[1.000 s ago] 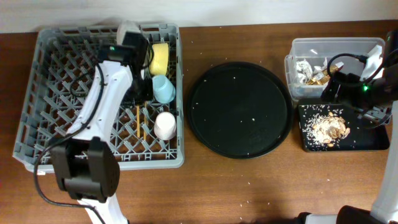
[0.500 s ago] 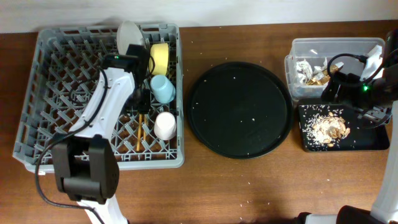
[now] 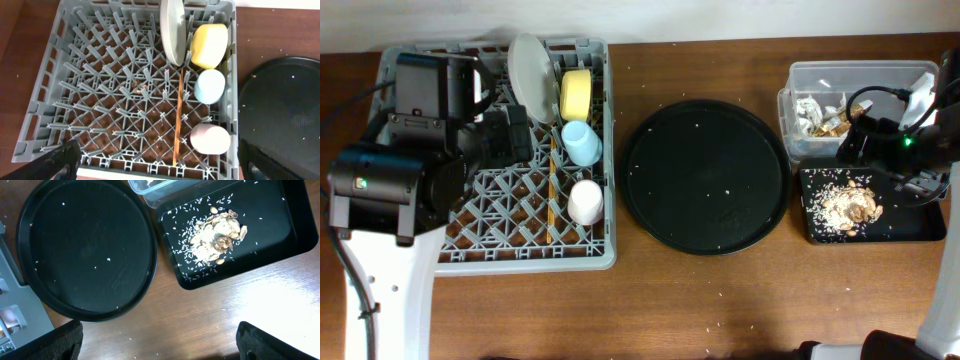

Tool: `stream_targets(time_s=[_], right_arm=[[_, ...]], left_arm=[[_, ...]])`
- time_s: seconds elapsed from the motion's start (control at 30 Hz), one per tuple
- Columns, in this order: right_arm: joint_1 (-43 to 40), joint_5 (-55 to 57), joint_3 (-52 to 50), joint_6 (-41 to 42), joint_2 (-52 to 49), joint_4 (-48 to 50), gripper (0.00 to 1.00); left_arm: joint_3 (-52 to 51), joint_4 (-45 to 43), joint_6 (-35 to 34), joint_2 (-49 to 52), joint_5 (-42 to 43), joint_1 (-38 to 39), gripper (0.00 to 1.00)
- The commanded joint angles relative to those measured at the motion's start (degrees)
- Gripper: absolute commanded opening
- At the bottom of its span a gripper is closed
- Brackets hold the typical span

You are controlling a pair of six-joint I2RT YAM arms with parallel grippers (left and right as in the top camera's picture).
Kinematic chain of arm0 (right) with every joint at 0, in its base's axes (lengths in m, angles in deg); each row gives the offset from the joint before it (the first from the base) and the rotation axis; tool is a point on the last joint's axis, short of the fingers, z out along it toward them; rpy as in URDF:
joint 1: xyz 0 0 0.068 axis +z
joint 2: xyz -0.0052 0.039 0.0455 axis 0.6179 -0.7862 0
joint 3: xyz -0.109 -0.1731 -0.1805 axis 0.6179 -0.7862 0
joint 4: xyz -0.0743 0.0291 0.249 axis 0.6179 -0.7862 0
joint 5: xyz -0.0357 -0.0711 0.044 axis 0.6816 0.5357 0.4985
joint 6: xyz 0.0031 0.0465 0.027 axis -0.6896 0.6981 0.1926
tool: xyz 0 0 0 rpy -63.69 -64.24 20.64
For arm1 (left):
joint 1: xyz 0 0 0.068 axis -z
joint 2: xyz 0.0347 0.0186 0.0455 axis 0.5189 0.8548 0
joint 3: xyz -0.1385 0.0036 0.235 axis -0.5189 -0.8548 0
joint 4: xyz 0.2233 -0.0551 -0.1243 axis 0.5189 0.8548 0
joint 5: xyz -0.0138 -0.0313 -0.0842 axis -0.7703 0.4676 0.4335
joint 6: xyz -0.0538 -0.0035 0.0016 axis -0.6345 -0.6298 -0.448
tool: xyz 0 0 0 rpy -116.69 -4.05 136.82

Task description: Sort waste into correct bins and load items into the dishwasher rack

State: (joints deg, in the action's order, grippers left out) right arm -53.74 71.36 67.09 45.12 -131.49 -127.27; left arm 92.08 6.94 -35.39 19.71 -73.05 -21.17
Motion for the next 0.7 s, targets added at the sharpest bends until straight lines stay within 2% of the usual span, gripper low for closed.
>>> stream_targets(time_s=[0.0, 0.17, 0.27, 0.37, 0.43, 0.5, 0.53, 0.57, 0.67], right_arm=[[-0.2, 0.7, 0.6, 0.2, -0.1, 0.0, 0.98], [1.0, 0.7, 0.7, 0.2, 3.2, 0.0, 0.98], [7.2, 0.7, 0.7, 0.3, 8.8, 0.0, 0.98], [17.0, 2.4, 0.6, -1.0, 16.1, 0.1, 0.98], [20.5, 4.5, -1.2, -1.2, 21.8, 3.4, 0.98], [20.4, 4.6, -7.9, -4.2, 27.5, 12.0, 0.98], [20.4, 4.6, -17.4, -10.2, 33.1, 22.7, 0.98], [20.4, 4.6, -22.2, -11.8, 35.7, 27.1, 0.99], [20.4, 4.0, -43.5, -12.0, 46.7, 44.2, 0.98]], left_arm=[[0.5, 0.0, 0.3, -0.2, 1.0, -0.1, 0.99], [0.5, 0.0, 0.3, -0.2, 1.0, -0.1, 0.99], [0.5, 0.0, 0.3, -0.2, 1.0, -0.1, 0.99], [0.5, 0.0, 0.3, -0.2, 1.0, -0.1, 0.99], [0.5, 0.0, 0.3, -0.2, 1.0, -0.1, 0.99], [0.5, 0.0, 0.3, -0.2, 1.0, -0.1, 0.99], [0.5, 0.0, 0.3, -0.2, 1.0, -0.1, 0.99], [0.5, 0.0, 0.3, -0.2, 1.0, -0.1, 0.99], [0.5, 0.0, 0.3, -0.2, 1.0, -0.1, 0.99]])
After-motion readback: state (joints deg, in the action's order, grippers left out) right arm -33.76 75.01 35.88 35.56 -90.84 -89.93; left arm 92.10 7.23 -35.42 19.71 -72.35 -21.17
